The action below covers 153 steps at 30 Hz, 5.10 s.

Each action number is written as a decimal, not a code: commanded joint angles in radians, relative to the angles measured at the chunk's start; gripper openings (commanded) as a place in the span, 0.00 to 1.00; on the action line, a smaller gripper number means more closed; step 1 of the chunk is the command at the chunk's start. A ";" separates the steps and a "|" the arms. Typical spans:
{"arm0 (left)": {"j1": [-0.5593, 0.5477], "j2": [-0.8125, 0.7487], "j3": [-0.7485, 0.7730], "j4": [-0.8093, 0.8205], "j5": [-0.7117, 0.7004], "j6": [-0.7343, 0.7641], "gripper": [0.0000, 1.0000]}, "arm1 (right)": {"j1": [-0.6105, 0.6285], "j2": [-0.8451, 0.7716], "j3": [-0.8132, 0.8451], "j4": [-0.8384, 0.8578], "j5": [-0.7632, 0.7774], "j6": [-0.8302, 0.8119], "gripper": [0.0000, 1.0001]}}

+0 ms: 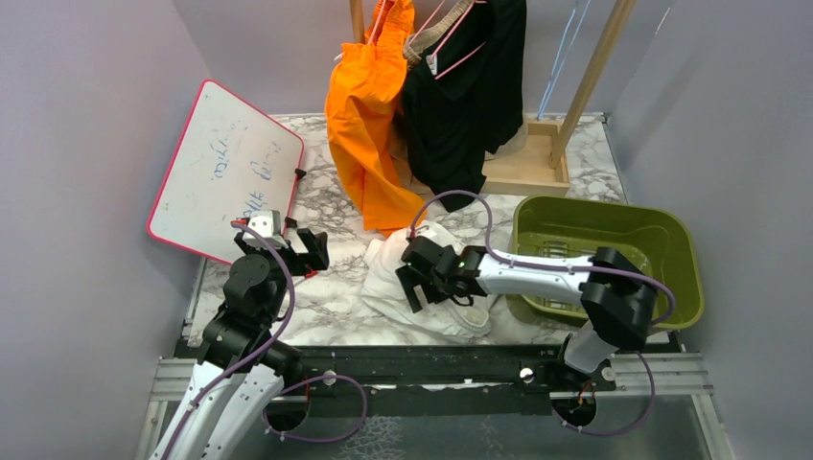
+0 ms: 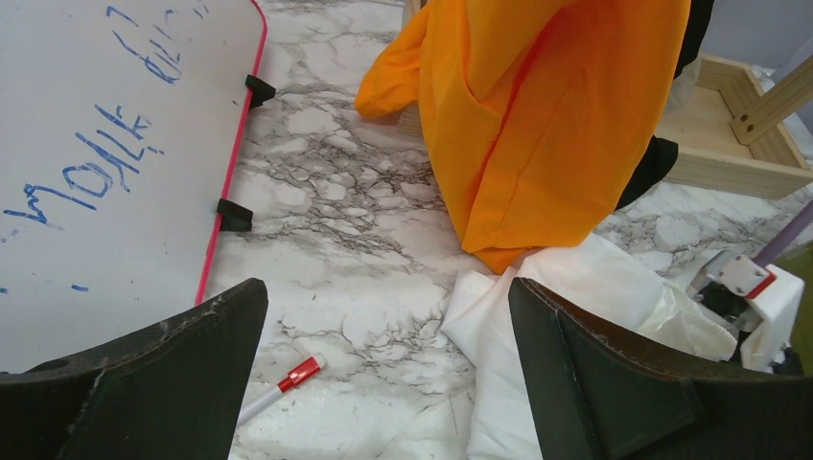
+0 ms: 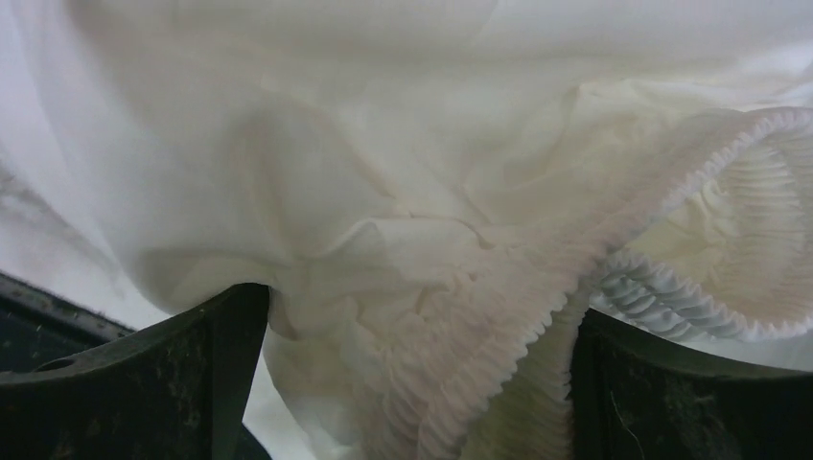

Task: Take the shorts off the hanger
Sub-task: Pick up the shorts at the center of the board, then place the shorts in the basket.

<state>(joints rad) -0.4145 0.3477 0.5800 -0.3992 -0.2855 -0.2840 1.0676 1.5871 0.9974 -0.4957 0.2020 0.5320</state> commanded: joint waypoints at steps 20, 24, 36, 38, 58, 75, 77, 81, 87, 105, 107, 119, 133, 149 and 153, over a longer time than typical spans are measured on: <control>0.003 -0.011 0.023 0.004 -0.011 -0.003 0.99 | 0.106 0.329 -0.069 0.232 0.114 0.013 0.38; 0.003 -0.013 0.023 0.004 -0.012 -0.003 0.99 | 0.107 0.215 -0.079 0.265 0.102 -0.041 0.06; 0.003 -0.016 0.021 0.004 -0.011 -0.004 0.99 | 0.109 -0.396 -0.201 0.308 0.072 -0.132 0.01; 0.003 -0.018 0.021 0.004 -0.009 -0.004 0.99 | 0.108 -0.492 -0.197 0.267 0.105 -0.126 0.01; 0.003 -0.012 0.020 0.004 -0.003 -0.007 0.99 | 0.108 -0.724 0.239 -0.092 0.580 -0.278 0.01; 0.003 -0.001 0.021 0.004 -0.005 -0.006 0.99 | 0.106 -0.751 0.426 -0.698 1.088 0.034 0.01; 0.003 0.000 0.021 0.004 -0.006 -0.006 0.99 | 0.106 -0.754 0.403 -0.780 1.041 0.156 0.01; 0.003 0.004 0.021 0.004 -0.008 -0.006 0.99 | 0.107 -0.755 0.312 -0.915 0.979 0.329 0.01; 0.003 0.008 0.021 0.005 -0.002 -0.006 0.99 | 0.107 -0.771 0.200 -0.914 0.884 0.438 0.01; 0.003 0.021 0.021 0.005 0.024 -0.010 0.99 | -0.172 -0.593 0.010 -0.461 0.786 0.159 0.04; 0.002 0.019 0.019 0.006 0.025 -0.010 0.99 | -0.305 -0.625 -0.045 -0.330 0.688 0.061 0.04; 0.002 0.037 0.018 0.011 0.060 -0.011 0.99 | -0.636 -0.747 -0.020 -0.459 0.771 0.190 0.03; 0.003 0.087 0.008 0.033 0.115 0.000 0.99 | -1.333 -0.728 -0.176 -0.177 0.313 -0.098 0.03; 0.003 0.086 0.004 0.040 0.115 0.003 0.99 | -1.398 -0.513 -0.308 0.031 0.302 0.016 0.11; 0.003 0.094 0.006 0.038 0.119 0.002 0.99 | -1.400 -0.435 -0.348 0.065 0.265 0.037 0.24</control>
<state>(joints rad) -0.4145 0.4404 0.5797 -0.3904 -0.1795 -0.2897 -0.3264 1.1053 0.6865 -0.5060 0.5129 0.5316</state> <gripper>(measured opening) 0.990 0.149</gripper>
